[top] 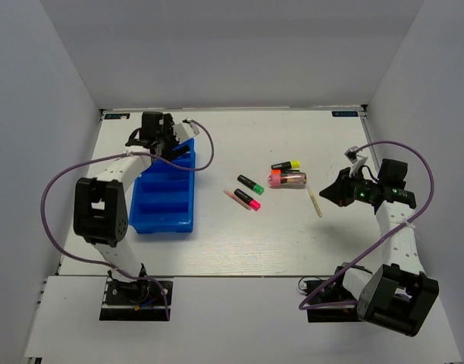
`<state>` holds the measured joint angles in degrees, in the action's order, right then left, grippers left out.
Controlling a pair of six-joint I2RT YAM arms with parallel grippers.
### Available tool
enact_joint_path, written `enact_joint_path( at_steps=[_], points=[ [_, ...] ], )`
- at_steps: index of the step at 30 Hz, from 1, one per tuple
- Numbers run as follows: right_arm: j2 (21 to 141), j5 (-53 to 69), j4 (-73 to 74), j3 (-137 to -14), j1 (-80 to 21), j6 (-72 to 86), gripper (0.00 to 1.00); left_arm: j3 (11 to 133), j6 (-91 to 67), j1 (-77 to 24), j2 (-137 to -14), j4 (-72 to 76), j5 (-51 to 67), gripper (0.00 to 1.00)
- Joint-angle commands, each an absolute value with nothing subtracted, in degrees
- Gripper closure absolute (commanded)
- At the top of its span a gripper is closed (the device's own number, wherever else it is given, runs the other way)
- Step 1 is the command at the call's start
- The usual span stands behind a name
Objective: Sort the stationery into containers
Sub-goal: Place the stationery in the storage box, then pick up the stationery from the center of the board.
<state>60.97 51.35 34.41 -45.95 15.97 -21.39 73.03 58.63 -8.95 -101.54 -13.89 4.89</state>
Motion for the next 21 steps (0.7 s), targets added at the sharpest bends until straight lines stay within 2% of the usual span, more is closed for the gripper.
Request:
enact_joint_path(
  at_steps=[1,4,5,6,7,8,9,10,11,12,13,14,15,16,17,18,19,20,21],
  points=[
    [60.2,52.8,35.0,-47.4,16.4,-21.4,1.0,72.7,43.7,-14.4,-91.2,-14.7,7.6,0.01],
    [59.9,51.8,33.7,-46.9,16.4,-19.8,1.0,74.6,36.4,-23.3,-89.0,-18.9,8.0,0.01],
    [59.9,51.3,33.3,-47.0,16.3,-19.0,0.73,77.2,33.1,-25.3,-90.0,-20.1,7.7,0.01],
    [59.9,50.7,33.2,-47.2,16.3,-18.0,0.37,80.6,31.4,-28.6,-91.3,-24.0,8.3,0.09],
    [59.9,49.9,33.1,-47.7,16.3,-17.7,0.1,84.1,22.2,-31.4,-92.4,-25.3,8.3,0.22],
    [59.9,48.9,33.0,-47.9,16.5,-16.8,0.1,85.6,19.8,-32.4,-93.6,-28.4,12.4,0.46],
    [59.7,47.5,32.8,-48.1,16.3,-16.3,0.14,88.7,17.7,-33.8,-97.3,-29.6,14.9,0.82],
    [59.8,46.6,32.9,-48.4,16.3,-16.0,0.36,90.1,12.4,-34.7,-98.7,-30.0,15.9,1.0],
    [60.0,43.5,32.8,-48.7,16.4,-15.3,0.76,93.1,7.6,-37.3,-100.0,-32.1,16.8,1.0],
    [60.0,42.1,33.0,-49.0,16.3,-13.9,1.0,95.4,7.2,-38.2,-103.9,-32.2,17.9,1.0],
    [60.2,40.7,33.6,-49.1,16.3,-12.7,1.0,96.3,5.4,-39.3,-105.0,-31.9,18.9,1.0],
    [59.7,38.3,32.4,-49.0,16.3,-12.7,1.0,96.8,4.9,-42.2,-106.9,-30.9,21.5,0.99],
    [60.4,37.8,32.1,-48.9,16.3,-12.8,1.0,98.2,6.1,-43.3,-108.1,-30.8,22.2,0.87],
    [60.7,37.4,32.4,-49.1,16.4,-12.9,0.63,100.4,7.3,-44.2,-110.0,-31.7,23.8,0.74],
    [60.9,36.5,32.6,-49.6,16.4,-13.1,0.4,101.8,11.1,-45.7,-112.3,-32.4,24.9,0.61],
    [61.3,35.9,32.8,-49.8,16.4,-13.1,0.25,104.4,11.9,-47.2,-113.7,-34.5,27.3,0.46],
    [61.6,35.7,33.3,-49.9,16.5,-13.1,0.1,106.9,11.8,-47.7,-116.8,-34.5,27.3,0.34],
    [61.4,36.8,33.3,-50.0,16.5,-13.4,0.1,107.8,9.2,-48.0,-117.7,-34.4,26.8,0.2],
    [61.3,38.4,33.1,-50.0,16.5,-16.8,0.1,109.2,7.9,-47.9,-118.3,-34.3,26.2,0.0]
  ],
)
